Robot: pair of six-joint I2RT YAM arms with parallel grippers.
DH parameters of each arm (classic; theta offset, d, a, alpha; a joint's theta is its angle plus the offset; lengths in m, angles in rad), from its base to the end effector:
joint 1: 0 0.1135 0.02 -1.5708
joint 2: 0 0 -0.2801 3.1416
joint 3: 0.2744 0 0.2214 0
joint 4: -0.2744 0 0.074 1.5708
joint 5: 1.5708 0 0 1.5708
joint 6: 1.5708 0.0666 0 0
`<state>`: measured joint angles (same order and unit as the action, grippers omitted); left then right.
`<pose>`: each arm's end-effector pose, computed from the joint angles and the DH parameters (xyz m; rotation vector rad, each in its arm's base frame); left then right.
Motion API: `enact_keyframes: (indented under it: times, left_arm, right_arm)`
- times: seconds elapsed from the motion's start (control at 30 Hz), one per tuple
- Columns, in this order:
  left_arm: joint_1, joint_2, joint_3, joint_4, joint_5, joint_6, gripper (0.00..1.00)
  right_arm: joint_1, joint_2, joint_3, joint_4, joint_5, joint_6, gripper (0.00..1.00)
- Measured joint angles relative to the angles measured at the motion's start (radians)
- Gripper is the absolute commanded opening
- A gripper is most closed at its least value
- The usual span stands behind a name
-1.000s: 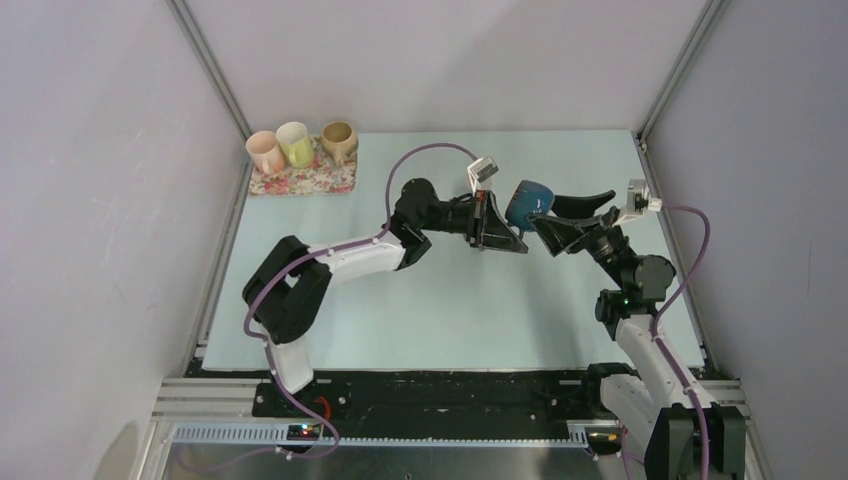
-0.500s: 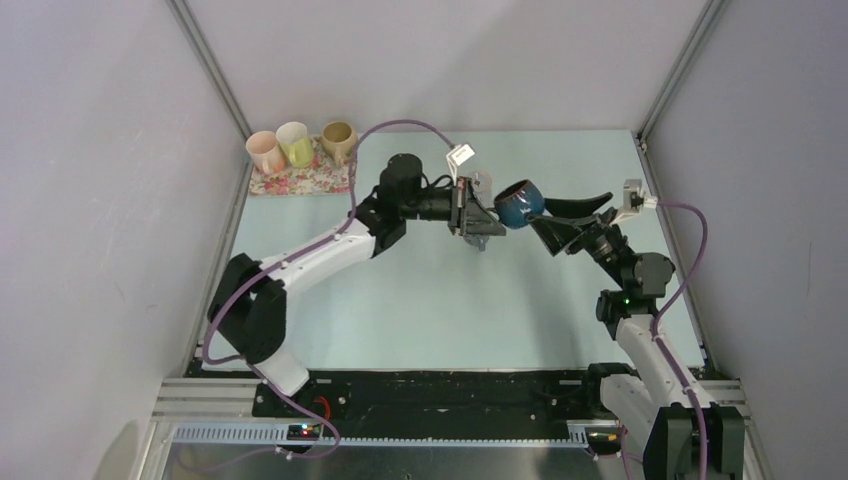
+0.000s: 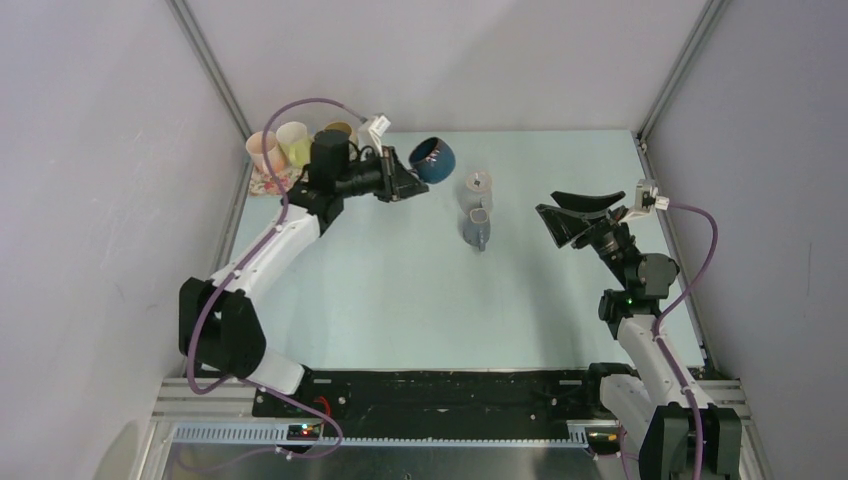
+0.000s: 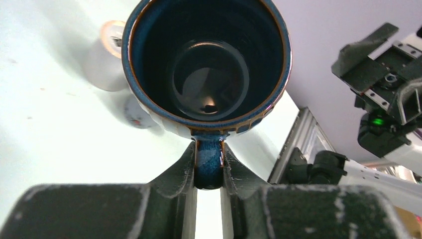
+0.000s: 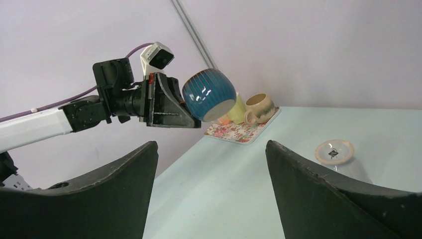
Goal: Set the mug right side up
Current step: Turn over the cup at the center of the board, then place the cup on the tray.
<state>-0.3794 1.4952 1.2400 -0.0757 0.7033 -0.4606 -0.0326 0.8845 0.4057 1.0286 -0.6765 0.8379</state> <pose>0.2982 -0.1653 0.3565 0.4307 1.9669 -1.2195 0.1679 0.0362 0.3510 -0.1523 1.2059 1.0533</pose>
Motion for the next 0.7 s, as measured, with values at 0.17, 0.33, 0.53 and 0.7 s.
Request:
enact_keyframes:
  times: [0.17, 0.33, 0.53, 0.7]
  left_arm:
    - [0.093, -0.039, 0.000, -0.032, -0.001, 0.031, 0.00]
    - [0.169, -0.135, -0.041, -0.050, 0.001, 0.086, 0.00]
    - [0.254, -0.269, -0.142, -0.092, 0.006, 0.169, 0.00]
    - [0.298, -0.336, -0.217, -0.133, -0.006, 0.241, 0.00]
  right_arm:
    - [0.000, 0.002, 0.000, 0.000, 0.006, 0.000, 0.83]
    - [0.000, 0.004, 0.000, -0.002, 0.008, 0.000, 0.83]
    - [0.000, 0.008, 0.000, -0.003, 0.010, 0.000, 0.83]
    - [0.001, 0.008, 0.000, -0.003, 0.010, 0.000, 0.83]
